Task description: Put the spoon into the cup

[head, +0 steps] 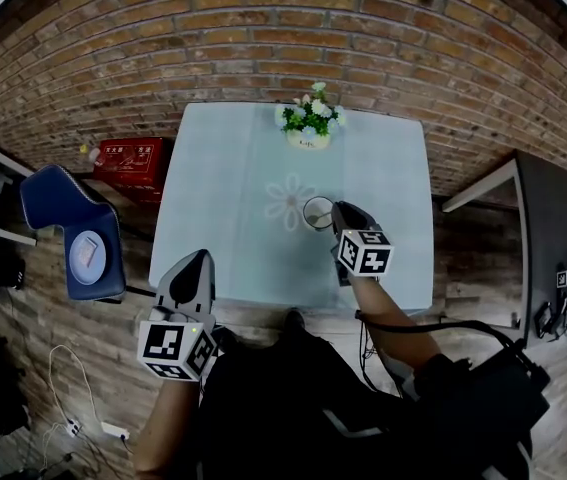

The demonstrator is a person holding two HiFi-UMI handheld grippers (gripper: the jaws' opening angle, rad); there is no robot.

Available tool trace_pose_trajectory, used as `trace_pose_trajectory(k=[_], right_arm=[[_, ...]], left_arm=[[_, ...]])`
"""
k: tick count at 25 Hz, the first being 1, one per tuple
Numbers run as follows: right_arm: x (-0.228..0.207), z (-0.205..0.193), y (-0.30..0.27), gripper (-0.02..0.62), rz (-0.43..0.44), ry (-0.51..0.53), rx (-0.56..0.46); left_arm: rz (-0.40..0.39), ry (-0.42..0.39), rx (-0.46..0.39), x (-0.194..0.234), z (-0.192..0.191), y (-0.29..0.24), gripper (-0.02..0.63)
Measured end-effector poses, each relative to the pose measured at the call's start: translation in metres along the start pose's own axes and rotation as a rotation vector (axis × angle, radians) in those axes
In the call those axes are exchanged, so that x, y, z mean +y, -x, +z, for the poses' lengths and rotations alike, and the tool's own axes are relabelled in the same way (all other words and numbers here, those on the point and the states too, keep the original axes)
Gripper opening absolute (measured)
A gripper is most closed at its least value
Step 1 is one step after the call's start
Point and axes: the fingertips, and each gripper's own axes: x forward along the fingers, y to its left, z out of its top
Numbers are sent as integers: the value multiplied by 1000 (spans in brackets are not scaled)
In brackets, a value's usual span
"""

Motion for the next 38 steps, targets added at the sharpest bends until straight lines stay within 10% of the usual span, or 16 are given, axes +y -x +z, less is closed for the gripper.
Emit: trace_pose_trajectory(k=[17, 38], right_arm=[[21, 48, 43, 138, -15, 76, -65], [65, 141, 187, 34, -193, 122, -287]], left_arm=[[-126, -7, -7, -9, 8, -18, 8], [-384, -69, -62, -28, 50, -32, 7]])
